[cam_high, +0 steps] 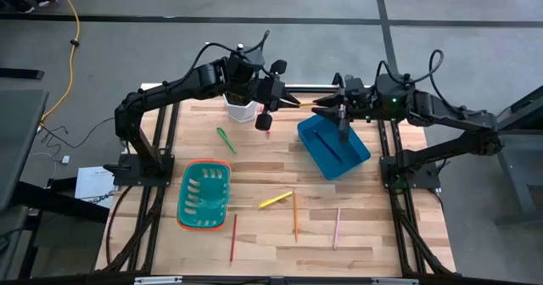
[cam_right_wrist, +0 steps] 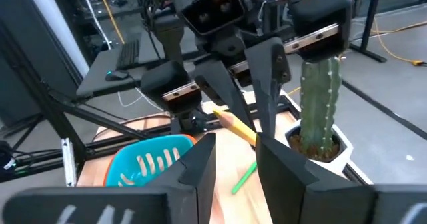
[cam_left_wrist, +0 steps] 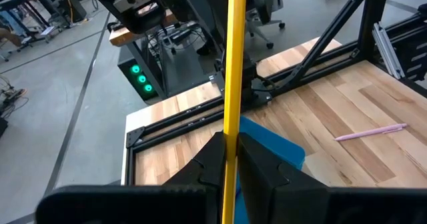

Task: Sort pens & pencils
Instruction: Put the yellow pencil into the blue bin

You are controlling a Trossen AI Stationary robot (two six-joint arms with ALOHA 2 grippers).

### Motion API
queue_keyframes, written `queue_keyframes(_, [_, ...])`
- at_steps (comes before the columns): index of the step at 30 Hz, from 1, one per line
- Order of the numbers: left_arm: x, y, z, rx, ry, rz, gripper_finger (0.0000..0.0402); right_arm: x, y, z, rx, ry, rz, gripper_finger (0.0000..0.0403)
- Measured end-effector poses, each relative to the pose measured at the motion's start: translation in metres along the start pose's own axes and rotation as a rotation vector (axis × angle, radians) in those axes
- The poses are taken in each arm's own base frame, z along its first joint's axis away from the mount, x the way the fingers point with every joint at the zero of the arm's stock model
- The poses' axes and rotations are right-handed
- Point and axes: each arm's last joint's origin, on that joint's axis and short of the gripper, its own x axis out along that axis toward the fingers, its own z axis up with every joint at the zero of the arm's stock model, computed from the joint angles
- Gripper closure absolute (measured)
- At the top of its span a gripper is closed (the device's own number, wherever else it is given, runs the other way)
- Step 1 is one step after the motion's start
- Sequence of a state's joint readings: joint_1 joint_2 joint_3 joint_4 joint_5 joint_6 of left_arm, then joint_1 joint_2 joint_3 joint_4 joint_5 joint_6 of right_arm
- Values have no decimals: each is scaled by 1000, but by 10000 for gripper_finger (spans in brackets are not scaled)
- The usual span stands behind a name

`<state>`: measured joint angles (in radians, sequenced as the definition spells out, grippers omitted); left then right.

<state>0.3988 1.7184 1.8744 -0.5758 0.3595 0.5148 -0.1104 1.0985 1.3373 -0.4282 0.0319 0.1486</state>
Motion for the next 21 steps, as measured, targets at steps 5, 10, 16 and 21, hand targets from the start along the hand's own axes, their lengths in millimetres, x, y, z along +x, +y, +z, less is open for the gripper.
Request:
queue_keyframes(5, [0,0,0,-1,2,-1,378,6,1,0,0,-8,25,304])
queue_keyframes(10, [0,0,0,-1,3,-1,378,11,1,0,-16,-12,26,304])
queue_keyframes(16, [0,0,0,-8,-2,-6,378,13,0,0,-18,-12,-7,304])
queue_keyframes(21, [0,0,0,-15,-6,-14,378,13,0,0,-26,-15,-22,304])
